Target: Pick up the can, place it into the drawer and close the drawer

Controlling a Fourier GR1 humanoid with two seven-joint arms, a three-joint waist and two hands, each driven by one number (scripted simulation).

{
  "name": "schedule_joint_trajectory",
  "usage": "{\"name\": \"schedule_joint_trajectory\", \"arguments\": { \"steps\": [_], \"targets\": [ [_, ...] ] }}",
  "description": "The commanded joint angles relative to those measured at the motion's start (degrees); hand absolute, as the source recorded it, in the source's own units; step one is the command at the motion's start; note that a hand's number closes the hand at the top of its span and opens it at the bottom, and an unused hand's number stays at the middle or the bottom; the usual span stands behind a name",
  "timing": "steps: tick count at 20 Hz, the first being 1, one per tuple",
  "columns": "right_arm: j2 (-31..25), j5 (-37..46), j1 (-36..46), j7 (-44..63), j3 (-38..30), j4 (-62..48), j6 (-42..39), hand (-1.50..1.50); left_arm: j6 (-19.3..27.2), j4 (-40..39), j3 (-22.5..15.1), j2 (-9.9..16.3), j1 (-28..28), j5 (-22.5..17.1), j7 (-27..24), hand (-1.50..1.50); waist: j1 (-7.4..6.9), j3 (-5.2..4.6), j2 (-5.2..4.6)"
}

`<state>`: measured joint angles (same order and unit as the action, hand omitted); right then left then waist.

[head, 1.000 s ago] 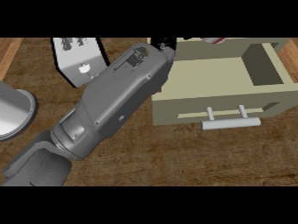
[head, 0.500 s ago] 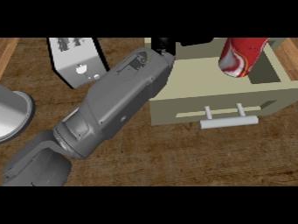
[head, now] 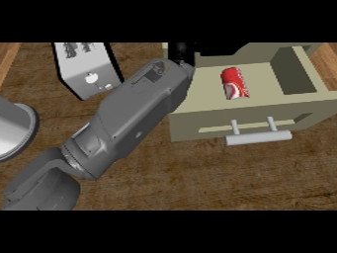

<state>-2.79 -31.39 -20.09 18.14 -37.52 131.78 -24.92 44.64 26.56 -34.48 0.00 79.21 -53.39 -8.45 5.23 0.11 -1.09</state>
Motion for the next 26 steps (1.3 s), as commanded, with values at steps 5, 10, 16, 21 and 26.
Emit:
{"name": "schedule_joint_trajectory", "arguments": {
  "steps": [5,10,16,21,26],
  "targets": [
    [-0.7,5.0,2.8,-2.9,-0.2,2.7,-0.4,-1.5,1.9,1.1,-0.8,0.0,1.1,-4.4,-2.5,-1.5,0.34,0.0,-0.18],
    [-4.7,12.3,4.9,-6.8,-0.4,7.4,-3.3,-1.5,-0.2,0.2,0.1,0.0,1.5,-4.9,-5.3,-1.5,-0.58,-0.06,-0.24],
    [-4.8,22.4,9.9,-10.0,4.8,8.5,-3.2,-1.5,-0.3,0.8,1.0,0.0,3.9,-6.0,-7.3,-1.5,-2.77,-0.1,0.02],
    [-5.7,37.5,15.3,-12.3,10.9,5.4,-2.2,-1.5,1.7,2.0,-0.9,0.0,2.8,-6.6,-7.9,-1.5,-3.72,-0.07,0.11],
    [-4.6,52.7,20.0,-15.4,21.3,1.1,0.0,-1.5,2.9,5.3,-1.5,0.0,-0.2,-8.5,-8.5,-1.5,-4.05,-0.06,0.26]
  ]
}}
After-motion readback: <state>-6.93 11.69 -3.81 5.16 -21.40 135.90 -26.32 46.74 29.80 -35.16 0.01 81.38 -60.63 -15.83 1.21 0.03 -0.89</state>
